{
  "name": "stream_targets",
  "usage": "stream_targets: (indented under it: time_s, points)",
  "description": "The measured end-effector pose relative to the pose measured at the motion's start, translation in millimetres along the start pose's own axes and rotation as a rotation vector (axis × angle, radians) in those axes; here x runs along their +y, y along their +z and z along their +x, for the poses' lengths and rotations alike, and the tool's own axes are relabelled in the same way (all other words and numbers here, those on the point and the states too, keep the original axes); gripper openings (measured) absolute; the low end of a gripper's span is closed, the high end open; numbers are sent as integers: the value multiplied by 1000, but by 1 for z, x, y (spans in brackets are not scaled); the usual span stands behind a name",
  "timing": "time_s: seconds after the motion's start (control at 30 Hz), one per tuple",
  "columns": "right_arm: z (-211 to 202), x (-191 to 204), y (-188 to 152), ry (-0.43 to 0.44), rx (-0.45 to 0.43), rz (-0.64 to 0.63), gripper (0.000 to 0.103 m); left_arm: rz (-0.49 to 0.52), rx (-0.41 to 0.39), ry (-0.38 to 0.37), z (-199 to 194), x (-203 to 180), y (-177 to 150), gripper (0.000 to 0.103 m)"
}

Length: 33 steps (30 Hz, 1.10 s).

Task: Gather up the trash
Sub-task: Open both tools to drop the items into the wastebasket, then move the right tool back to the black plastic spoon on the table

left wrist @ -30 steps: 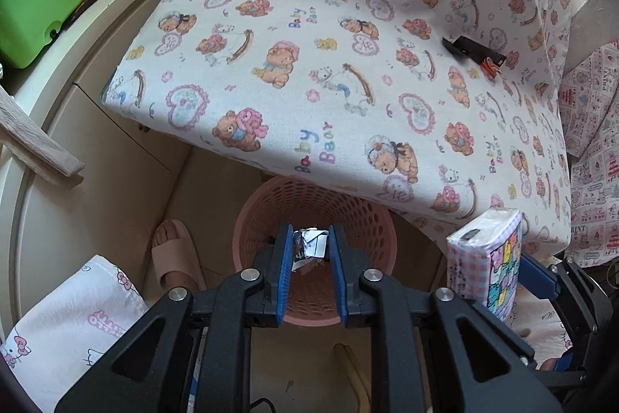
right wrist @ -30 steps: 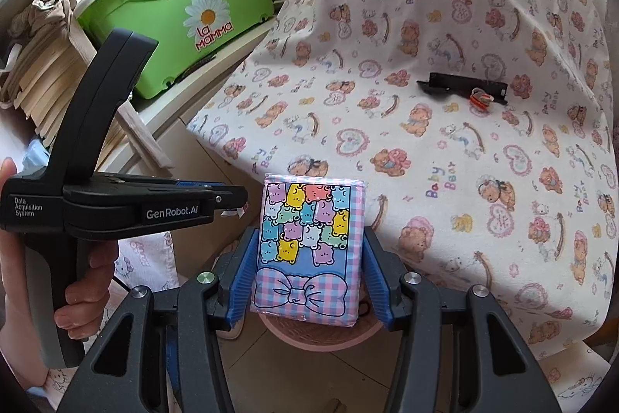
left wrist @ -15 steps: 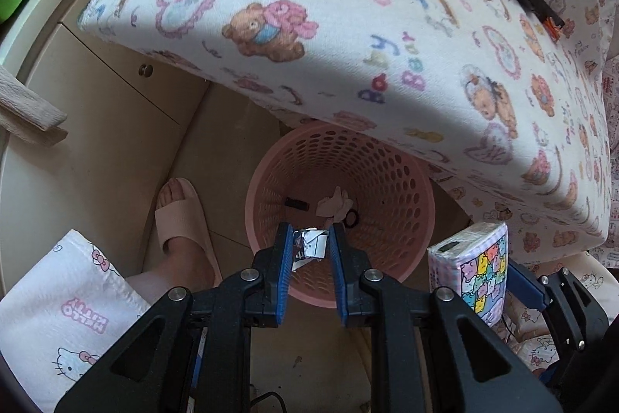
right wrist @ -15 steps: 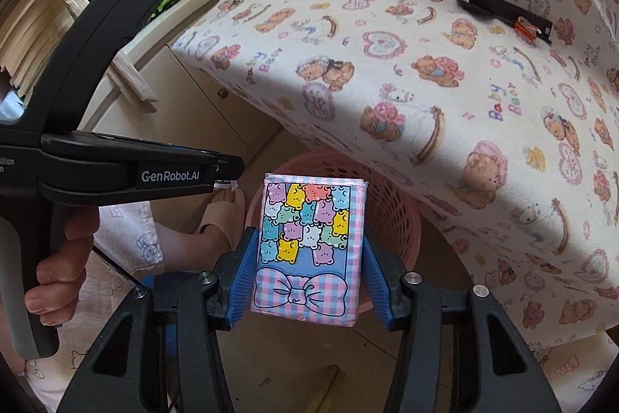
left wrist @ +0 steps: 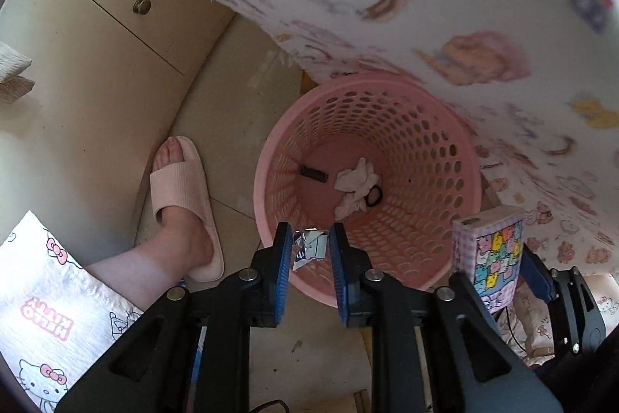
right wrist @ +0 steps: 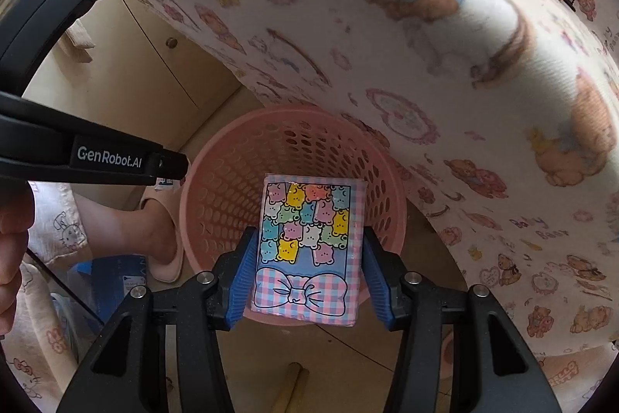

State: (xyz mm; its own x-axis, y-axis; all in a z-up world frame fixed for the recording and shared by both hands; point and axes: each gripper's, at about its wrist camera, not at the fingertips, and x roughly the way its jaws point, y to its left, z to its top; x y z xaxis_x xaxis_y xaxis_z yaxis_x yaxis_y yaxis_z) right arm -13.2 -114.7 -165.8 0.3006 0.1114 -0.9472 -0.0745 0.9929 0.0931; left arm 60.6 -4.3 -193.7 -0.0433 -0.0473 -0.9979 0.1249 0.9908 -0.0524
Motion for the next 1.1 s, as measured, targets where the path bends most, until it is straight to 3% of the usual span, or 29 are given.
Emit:
stream_targets:
  time_s: [0.07,0.13,0.2,0.37,0.67,0.83,1.1]
  points:
    - [3,0,0,-2,4,3,54,-1,5,8,3,0,0,19]
    - [5,2,0,-7,3,0,54,-6,15,9,5,2,1,29]
    - [9,2,-2,-10,2,-6,56,-16,20,12,6,4,1,45]
    - [9,3,-2,-13,4,4,69,-9,8,21,2,3,2,62]
    - [1,-3,1,-4,6,43,70,-10,-48,5,-20,4,0,62]
    - [-21,-7,6,10,-37,72,71,18,-194,38,-59,-2,-10,62]
    - [-83,-5,5,18,-209,62,75,31,-417,43,-111,-4,-23,62]
